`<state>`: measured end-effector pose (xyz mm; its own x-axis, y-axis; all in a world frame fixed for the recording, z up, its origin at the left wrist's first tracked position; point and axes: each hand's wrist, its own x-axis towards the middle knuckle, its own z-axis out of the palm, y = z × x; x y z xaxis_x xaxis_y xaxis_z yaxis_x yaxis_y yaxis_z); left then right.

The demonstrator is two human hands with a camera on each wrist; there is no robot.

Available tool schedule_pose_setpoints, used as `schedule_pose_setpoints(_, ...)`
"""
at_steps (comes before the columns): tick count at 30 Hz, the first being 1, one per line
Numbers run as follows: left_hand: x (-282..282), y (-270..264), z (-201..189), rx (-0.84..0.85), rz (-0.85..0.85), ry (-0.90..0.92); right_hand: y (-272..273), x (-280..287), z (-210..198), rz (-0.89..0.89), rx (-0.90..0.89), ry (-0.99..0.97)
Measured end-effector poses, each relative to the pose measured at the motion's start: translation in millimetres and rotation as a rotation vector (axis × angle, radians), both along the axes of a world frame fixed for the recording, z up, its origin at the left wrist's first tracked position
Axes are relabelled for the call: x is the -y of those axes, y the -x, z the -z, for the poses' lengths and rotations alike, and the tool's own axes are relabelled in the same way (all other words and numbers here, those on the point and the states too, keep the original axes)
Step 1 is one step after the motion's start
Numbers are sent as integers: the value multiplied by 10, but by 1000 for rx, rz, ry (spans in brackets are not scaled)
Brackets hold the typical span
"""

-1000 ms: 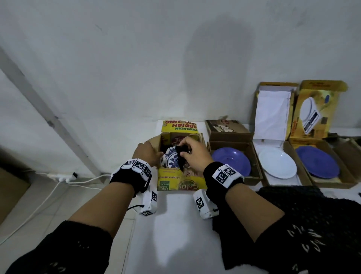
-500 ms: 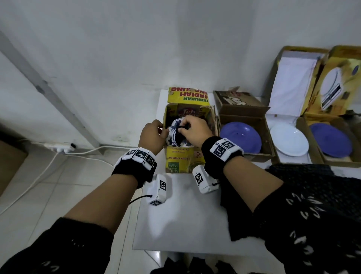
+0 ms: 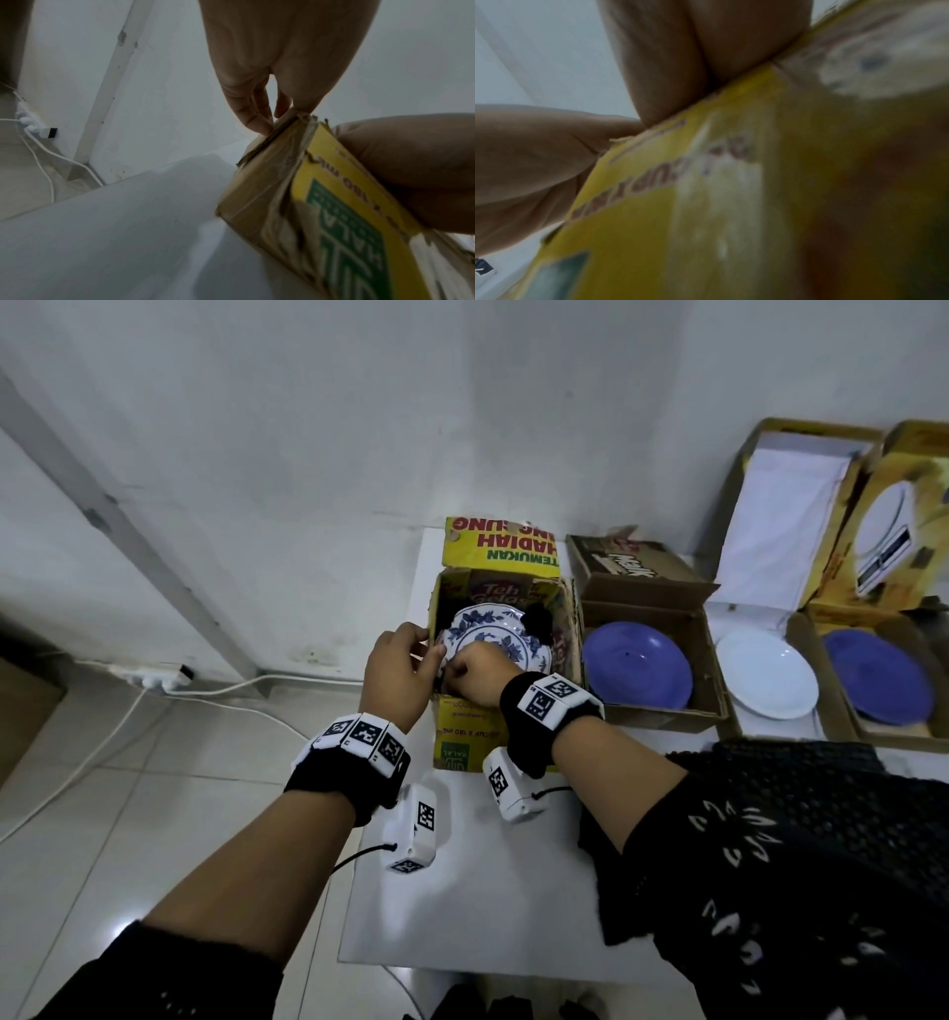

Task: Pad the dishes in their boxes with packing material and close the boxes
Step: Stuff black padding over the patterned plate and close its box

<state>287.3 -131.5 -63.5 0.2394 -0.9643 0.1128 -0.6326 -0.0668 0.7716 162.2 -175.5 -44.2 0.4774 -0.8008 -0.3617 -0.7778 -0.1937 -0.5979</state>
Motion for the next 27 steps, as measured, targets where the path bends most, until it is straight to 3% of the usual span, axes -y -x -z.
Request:
schedule_pose_setpoints(6, -20, -10, 24, -11, -4, 23, 10, 56, -121, -95, -126, -210)
schedule_pose_setpoints(12, 9, -1, 13, -14, -10, 8, 57, 24, -295, 77, 149, -486)
schedule_pose_setpoints(16, 33, -43, 31, -16, -29, -16, 78, -42, -369, 75, 225, -580)
schedule_pose_setpoints(19, 51, -49, 37, -26, -35, -38, 57, -72, -402, 2, 193, -563)
schedule_pose_setpoints(24, 124, -29, -40, 6, -34, -100, 110, -8, -395, -141, -63, -344)
schedule_pose_setpoints(27, 164, -11, -110, 23, -52, -155, 179, 15, -385, -169, -13, -237)
